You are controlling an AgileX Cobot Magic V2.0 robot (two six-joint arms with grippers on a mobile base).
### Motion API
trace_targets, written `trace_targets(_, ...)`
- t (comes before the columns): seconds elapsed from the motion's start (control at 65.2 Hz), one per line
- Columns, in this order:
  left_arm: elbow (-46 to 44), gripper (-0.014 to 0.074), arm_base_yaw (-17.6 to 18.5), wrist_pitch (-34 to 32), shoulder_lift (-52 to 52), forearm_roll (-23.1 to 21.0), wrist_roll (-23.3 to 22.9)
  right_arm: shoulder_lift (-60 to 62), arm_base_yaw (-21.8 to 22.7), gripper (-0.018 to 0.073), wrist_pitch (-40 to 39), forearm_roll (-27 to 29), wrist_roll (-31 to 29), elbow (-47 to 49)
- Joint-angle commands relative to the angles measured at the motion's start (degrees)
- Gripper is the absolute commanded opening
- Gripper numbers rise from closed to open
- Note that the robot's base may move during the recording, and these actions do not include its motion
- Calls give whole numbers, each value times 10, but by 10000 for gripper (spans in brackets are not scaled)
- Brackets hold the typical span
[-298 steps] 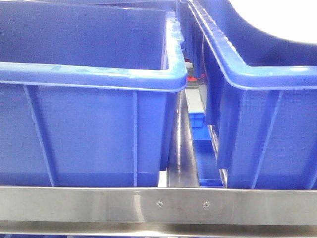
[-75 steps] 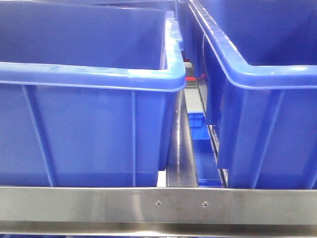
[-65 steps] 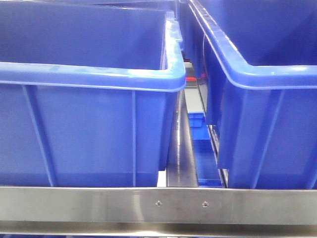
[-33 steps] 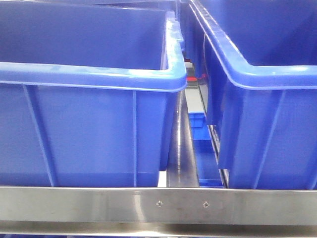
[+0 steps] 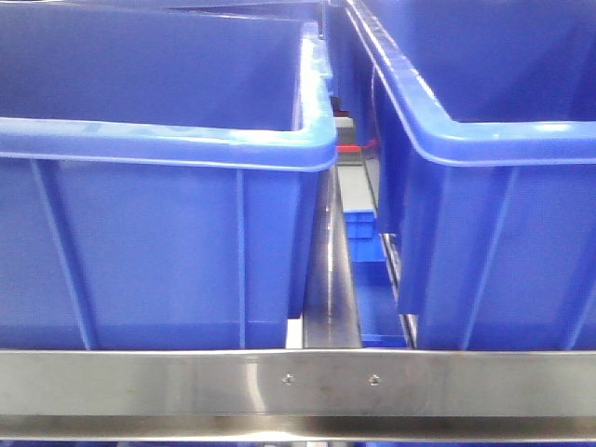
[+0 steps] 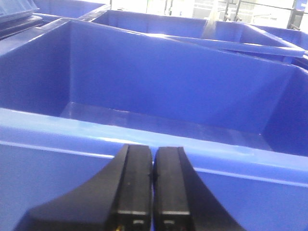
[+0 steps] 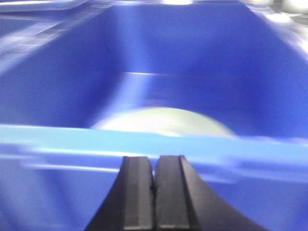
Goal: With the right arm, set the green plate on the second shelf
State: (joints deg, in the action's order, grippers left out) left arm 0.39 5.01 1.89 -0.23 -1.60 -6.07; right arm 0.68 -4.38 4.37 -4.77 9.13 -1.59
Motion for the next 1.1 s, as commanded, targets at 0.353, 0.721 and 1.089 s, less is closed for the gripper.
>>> trace_targets(0.353, 23, 130, 2, -51, -9, -5, -2, 10, 65, 49, -26, 39, -8, 10)
trace_targets(0.721, 23, 130, 2, -51, -9, -5, -2, 10, 65, 49, -27, 39, -53, 10)
trace_targets(1.089, 23, 130, 2, -51, -9, -5, -2, 10, 65, 49, -27, 38, -98, 10)
